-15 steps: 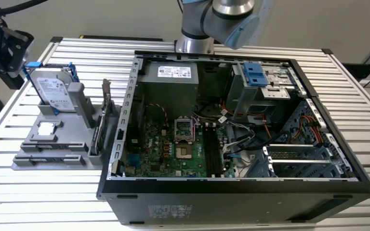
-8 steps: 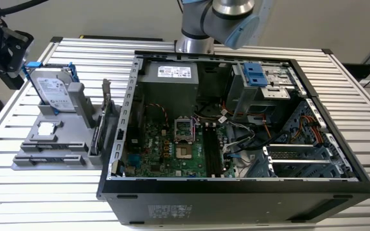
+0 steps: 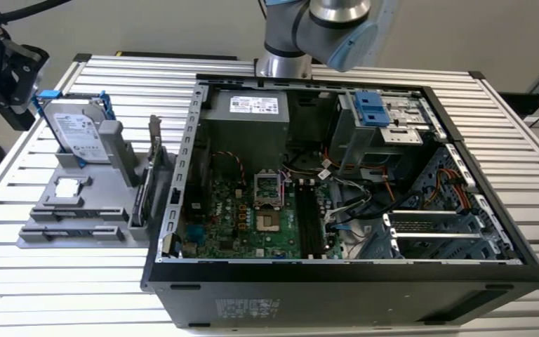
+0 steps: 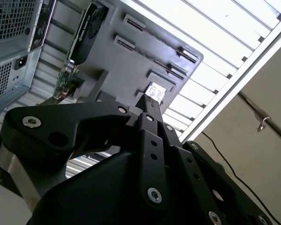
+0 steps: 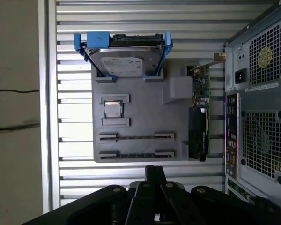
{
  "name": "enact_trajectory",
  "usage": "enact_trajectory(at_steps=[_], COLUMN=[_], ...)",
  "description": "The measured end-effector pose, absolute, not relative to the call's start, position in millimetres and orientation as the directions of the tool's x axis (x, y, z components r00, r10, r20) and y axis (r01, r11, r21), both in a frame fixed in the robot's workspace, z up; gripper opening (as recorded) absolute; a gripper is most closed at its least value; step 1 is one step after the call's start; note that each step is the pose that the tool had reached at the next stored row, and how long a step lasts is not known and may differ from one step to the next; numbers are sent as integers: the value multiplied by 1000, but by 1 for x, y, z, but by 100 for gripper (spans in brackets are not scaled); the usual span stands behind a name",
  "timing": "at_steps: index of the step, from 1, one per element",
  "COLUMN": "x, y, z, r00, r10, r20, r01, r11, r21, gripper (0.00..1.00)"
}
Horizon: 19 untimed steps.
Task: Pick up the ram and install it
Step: 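Reach for the ram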
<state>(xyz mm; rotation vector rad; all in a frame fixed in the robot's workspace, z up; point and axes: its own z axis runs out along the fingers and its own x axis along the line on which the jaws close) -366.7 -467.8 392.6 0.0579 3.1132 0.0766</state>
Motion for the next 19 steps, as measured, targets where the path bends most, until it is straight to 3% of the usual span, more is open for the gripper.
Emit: enact_trajectory(at_steps=[19], x=[-367], y=[-468], z=[393], r00=[-985], r10=[174], r20=[-25], r01=[172], r11=[984], r21=[50], gripper=[0])
